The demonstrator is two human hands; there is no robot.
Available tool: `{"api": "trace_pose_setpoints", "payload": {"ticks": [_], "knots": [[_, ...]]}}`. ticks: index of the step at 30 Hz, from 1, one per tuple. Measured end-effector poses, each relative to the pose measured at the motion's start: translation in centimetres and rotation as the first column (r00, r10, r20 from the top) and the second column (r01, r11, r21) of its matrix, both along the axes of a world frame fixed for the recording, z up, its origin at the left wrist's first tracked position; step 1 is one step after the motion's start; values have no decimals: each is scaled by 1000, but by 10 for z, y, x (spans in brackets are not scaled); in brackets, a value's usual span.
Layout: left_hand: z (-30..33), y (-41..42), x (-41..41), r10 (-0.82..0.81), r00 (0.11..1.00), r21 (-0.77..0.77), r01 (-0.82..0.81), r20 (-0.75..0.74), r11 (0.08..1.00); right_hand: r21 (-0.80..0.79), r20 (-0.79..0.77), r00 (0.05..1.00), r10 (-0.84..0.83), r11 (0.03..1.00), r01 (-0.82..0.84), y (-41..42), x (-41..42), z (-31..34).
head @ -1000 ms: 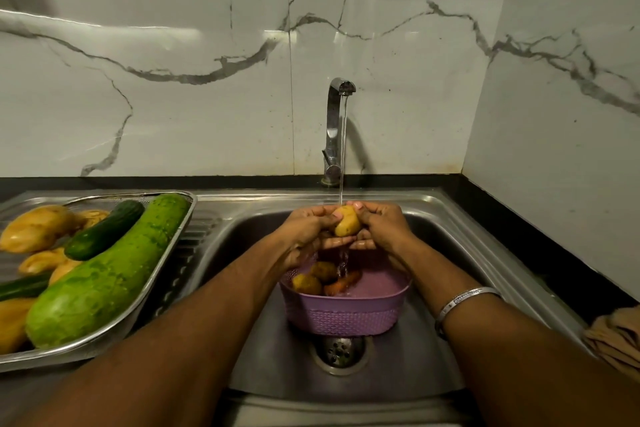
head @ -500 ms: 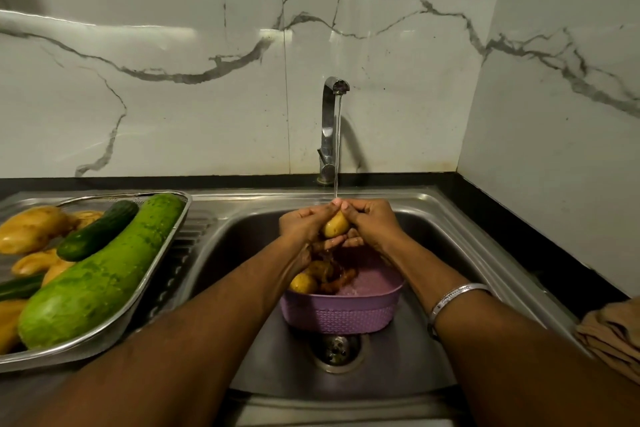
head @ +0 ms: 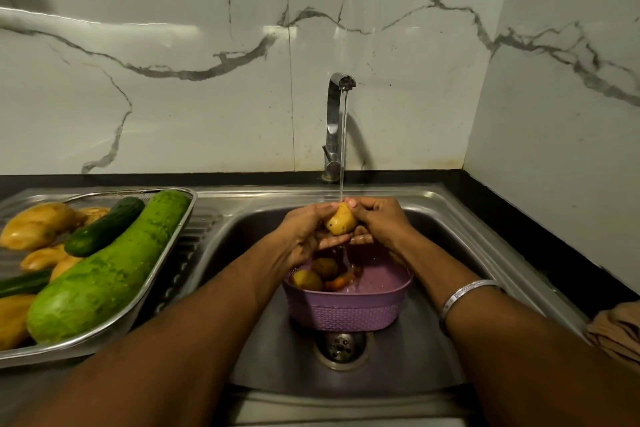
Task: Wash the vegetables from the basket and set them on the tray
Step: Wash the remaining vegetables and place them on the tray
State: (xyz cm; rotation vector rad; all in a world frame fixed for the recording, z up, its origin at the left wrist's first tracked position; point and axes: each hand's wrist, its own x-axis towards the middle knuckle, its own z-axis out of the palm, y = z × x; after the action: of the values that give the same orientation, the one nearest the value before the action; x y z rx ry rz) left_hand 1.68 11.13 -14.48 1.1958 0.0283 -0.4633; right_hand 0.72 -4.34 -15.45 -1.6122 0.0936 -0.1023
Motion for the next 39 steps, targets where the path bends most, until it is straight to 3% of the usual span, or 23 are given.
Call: {"api": "trace_pose_setpoints", "payload": {"ticks": [5,7,12,18,28,35,39], "knots": [[0,-6,-1,203,976,110,-195,-74,975,-72,-10,995,102,992,-102,11,-2,-1],[-2,-5,1,211,976,110,-204,-54,973,-51,1,994,113,992,-113,12,-3,-2],[-2,-6,0,35,999,20,-36,36,999,75,-3,1000,-13,997,13,-2,-1,-3],[-2,8,3,-126,990,-34,128,56,991,96,-54,997,-51,994,56,-11,-1,-1],[-2,-7,0,173,985,91,-172,-3,981,10,-17,996,89,996,-89,2,-9,6],[-7,-17,-4,163,972,93,-180,169,979,-35,28,993,-116,992,117,10,2,-3],[-11,-13,-4,158,972,127,-181,172,975,-12,-37,992,-118,993,118,13,2,2]]}}
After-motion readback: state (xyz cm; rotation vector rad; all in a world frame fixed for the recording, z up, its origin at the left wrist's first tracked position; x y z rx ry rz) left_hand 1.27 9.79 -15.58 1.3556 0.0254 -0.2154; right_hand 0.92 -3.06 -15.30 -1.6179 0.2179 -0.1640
